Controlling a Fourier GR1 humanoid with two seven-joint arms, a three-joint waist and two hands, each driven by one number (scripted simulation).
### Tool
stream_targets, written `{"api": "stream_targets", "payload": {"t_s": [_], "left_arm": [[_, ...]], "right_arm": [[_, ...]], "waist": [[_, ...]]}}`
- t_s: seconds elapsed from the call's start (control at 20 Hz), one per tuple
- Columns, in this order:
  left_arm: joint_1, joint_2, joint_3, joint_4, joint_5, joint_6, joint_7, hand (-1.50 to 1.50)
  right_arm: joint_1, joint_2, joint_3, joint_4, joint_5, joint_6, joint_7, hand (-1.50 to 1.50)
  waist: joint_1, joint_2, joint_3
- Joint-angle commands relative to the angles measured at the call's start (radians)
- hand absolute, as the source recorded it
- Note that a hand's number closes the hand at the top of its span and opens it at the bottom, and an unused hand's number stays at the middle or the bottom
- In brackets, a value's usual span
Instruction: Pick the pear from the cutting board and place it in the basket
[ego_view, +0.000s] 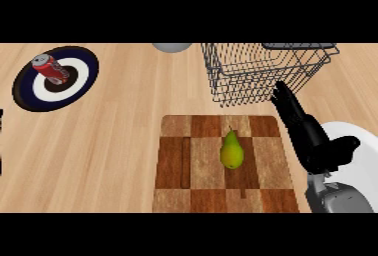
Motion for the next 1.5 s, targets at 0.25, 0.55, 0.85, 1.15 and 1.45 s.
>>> {"api": "stream_targets", "payload": {"t_s": [0.25, 0.55, 0.85, 1.15, 1.45], "left_arm": [[0.087, 0.060, -0.206, 0.120, -0.140, -0.099, 0.109, 0.00], [0.103, 0.050, -0.221, 0.134, -0.124, -0.116, 0.142, 0.00], [0.142, 0.053, -0.205, 0.161, -0.122, -0.094, 0.158, 0.00], [0.140, 0.041, -0.227, 0.142, -0.131, -0.094, 0.165, 0.00], [0.126, 0.038, -0.253, 0.133, -0.146, -0.107, 0.173, 0.00]], "right_arm": [[-0.162, 0.180, 0.093, -0.263, 0.321, -0.309, -0.351, 1.50], [-0.132, 0.043, 0.039, -0.167, 0.711, -0.510, -0.343, -1.50], [0.047, 0.097, -0.098, -0.107, 0.943, -0.726, -0.223, -1.50], [0.301, 0.197, -0.018, -0.013, 1.147, -0.650, -0.087, -1.50], [0.459, 0.221, 0.128, -0.022, 1.377, -0.618, 0.050, -1.50]], "waist": [[-0.014, -0.011, 0.012], [-0.087, -0.023, -0.006], [-0.174, -0.025, -0.008], [-0.139, -0.007, -0.010], [-0.093, -0.011, -0.005]]}}
